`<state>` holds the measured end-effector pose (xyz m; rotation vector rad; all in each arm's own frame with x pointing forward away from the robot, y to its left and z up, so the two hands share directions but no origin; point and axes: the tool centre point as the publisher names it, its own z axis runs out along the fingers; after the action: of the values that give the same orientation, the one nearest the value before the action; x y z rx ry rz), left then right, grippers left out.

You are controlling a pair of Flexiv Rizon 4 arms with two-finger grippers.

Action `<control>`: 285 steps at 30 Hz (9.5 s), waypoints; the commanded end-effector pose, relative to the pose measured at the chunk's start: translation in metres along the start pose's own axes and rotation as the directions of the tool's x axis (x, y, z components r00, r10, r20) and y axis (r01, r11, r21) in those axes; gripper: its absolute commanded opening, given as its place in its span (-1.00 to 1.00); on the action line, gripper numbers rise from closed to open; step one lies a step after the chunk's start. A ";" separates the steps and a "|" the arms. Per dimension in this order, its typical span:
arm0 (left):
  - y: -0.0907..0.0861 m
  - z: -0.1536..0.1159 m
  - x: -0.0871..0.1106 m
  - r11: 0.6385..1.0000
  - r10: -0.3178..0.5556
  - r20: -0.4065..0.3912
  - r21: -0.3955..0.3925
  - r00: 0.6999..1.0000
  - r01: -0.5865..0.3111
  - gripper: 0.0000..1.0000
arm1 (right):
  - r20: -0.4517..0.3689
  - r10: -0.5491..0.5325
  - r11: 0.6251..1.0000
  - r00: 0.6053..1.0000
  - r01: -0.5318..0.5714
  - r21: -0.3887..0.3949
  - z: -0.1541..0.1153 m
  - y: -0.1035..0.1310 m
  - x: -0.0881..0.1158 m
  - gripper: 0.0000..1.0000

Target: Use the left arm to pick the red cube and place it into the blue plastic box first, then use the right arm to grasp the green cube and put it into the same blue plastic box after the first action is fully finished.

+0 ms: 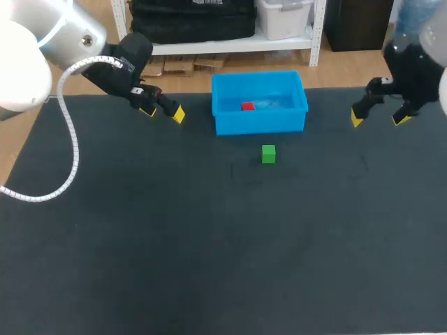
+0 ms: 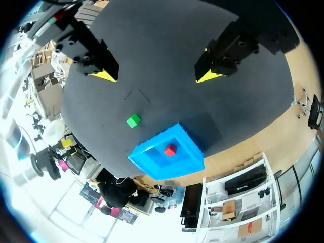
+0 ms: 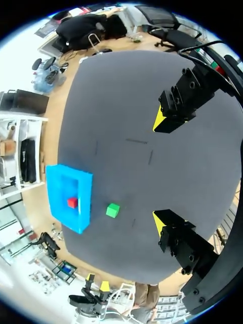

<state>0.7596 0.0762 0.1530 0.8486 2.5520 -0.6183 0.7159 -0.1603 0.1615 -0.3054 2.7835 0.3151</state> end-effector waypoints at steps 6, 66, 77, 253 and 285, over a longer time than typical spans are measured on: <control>0.000 0.000 0.001 1.000 0.002 0.004 0.003 1.000 -0.002 1.00 | -0.097 0.033 0.998 0.995 -0.028 0.058 0.007 0.008 -0.011 1.00; 0.000 0.000 0.001 1.000 0.002 0.004 0.003 1.000 -0.002 1.00 | -0.309 0.142 0.981 0.940 -0.092 0.172 0.052 0.059 -0.053 1.00; 0.000 0.000 0.001 1.000 0.002 0.004 0.003 1.000 -0.002 1.00 | -0.321 0.128 0.985 0.938 -0.082 0.154 0.065 0.078 -0.055 1.00; 0.000 0.000 0.001 1.000 0.002 0.004 0.003 1.000 -0.002 1.00 | -0.345 0.168 0.977 0.923 -0.111 0.180 0.212 0.134 -0.056 1.00; 0.000 0.000 0.001 1.000 0.002 0.004 0.003 1.000 -0.002 1.00 | -0.339 0.149 0.976 0.929 -0.083 0.201 0.219 0.124 -0.057 1.00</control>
<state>0.7594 0.0762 0.1530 0.8482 2.5519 -0.6181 0.8017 0.0217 0.0014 -0.1663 3.1635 0.0284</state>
